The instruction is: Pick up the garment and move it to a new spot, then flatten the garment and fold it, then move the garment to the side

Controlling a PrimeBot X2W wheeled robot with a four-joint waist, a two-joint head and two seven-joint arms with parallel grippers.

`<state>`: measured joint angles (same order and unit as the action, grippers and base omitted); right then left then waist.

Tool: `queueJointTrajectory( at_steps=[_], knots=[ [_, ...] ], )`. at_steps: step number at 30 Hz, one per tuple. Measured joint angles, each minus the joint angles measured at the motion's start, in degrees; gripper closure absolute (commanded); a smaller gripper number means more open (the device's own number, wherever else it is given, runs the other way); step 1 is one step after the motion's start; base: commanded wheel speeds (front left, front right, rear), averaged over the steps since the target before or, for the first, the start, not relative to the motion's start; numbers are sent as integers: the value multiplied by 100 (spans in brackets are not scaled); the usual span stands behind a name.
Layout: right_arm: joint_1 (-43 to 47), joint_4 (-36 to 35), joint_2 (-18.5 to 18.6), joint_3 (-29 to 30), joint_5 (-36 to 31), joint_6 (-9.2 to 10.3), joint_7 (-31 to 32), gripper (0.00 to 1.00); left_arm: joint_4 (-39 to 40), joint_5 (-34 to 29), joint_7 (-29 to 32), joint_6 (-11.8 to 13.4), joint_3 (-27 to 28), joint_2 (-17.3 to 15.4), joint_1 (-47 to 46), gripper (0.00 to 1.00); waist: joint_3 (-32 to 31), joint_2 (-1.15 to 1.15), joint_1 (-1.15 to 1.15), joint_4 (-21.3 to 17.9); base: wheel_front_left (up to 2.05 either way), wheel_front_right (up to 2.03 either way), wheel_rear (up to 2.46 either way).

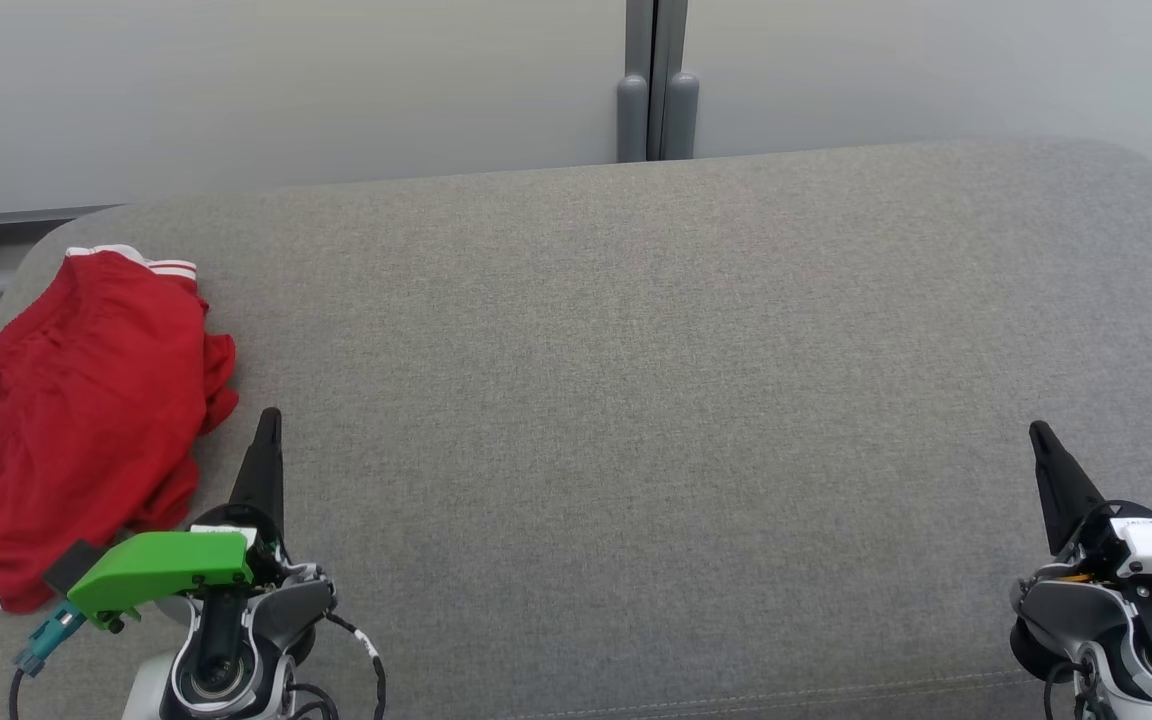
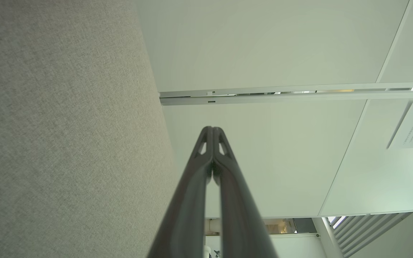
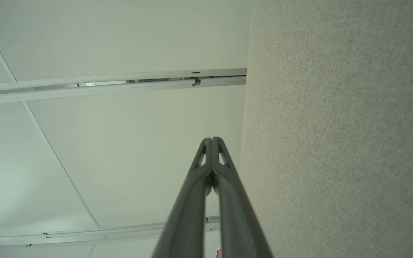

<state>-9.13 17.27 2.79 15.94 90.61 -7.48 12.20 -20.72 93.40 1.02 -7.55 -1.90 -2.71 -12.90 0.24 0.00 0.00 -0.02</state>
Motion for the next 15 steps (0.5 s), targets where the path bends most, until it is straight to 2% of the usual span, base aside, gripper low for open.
queueJointTrajectory(
  at_steps=[3, 4, 15],
  knots=[
    [0, 0, 0, 0, 0, 0, 0, 100, 0, 0, 0, 0, 0, 0, 0, 100, 0, 0, 0, 0, 0, 0, 0],
    [10, 18, -7, 0, 1, 0, -1, 0, -16, -2, 0, 0, -2, 1, 10, 0, 0, 0, 0, 0, 0, 0, 0],
    [294, 185, -105, -236, -84, 2, -244, 0, -142, -87, -136, 15, -96, 18, 337, 0, -12, 0, 0, 0, 0, 0, 0]
  ],
)
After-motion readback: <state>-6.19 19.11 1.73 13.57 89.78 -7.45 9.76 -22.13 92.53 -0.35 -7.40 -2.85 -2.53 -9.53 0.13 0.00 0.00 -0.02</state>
